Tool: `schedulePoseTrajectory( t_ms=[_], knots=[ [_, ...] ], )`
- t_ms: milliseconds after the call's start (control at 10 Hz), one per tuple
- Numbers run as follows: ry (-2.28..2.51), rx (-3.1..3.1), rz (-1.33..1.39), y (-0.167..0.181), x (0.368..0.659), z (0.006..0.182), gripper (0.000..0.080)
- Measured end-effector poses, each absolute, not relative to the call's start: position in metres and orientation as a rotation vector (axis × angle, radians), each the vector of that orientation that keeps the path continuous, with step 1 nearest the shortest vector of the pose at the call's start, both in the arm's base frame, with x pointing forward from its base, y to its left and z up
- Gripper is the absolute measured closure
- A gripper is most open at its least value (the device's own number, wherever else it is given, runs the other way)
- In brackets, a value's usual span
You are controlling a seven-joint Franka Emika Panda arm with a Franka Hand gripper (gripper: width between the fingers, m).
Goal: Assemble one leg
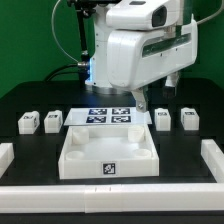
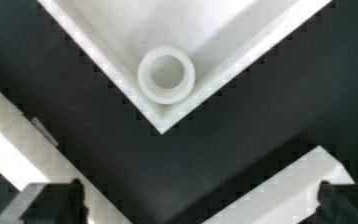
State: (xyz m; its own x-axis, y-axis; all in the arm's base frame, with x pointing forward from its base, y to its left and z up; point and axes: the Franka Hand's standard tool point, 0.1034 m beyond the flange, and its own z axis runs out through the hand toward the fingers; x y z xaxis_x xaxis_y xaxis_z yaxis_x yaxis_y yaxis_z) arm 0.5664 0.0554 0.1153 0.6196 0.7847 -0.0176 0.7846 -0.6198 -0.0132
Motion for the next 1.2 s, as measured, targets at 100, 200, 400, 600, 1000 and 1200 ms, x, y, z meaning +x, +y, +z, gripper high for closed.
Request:
schedulePoseTrajectory(
  t_ms=[100, 200, 400, 600, 1000, 1200],
  knots=[
    [-1.367, -2.823, 0.035, 0.055, 0.566, 0.115, 0.015],
    [-1.367, -2.823, 0.035, 0.055, 0.566, 0.115, 0.015],
    [-1.367, -2.823, 0.035, 0.055, 0.566, 0.115, 0.015],
    [-1.367, -2.823, 0.036, 0.055, 0.566, 0.114, 0.015],
    [-1.449, -2.784, 0.035, 0.045, 0.549, 0.111, 0.015],
    [-1.746, -2.609, 0.027, 0.018, 0.498, 0.095, 0.015]
  ],
)
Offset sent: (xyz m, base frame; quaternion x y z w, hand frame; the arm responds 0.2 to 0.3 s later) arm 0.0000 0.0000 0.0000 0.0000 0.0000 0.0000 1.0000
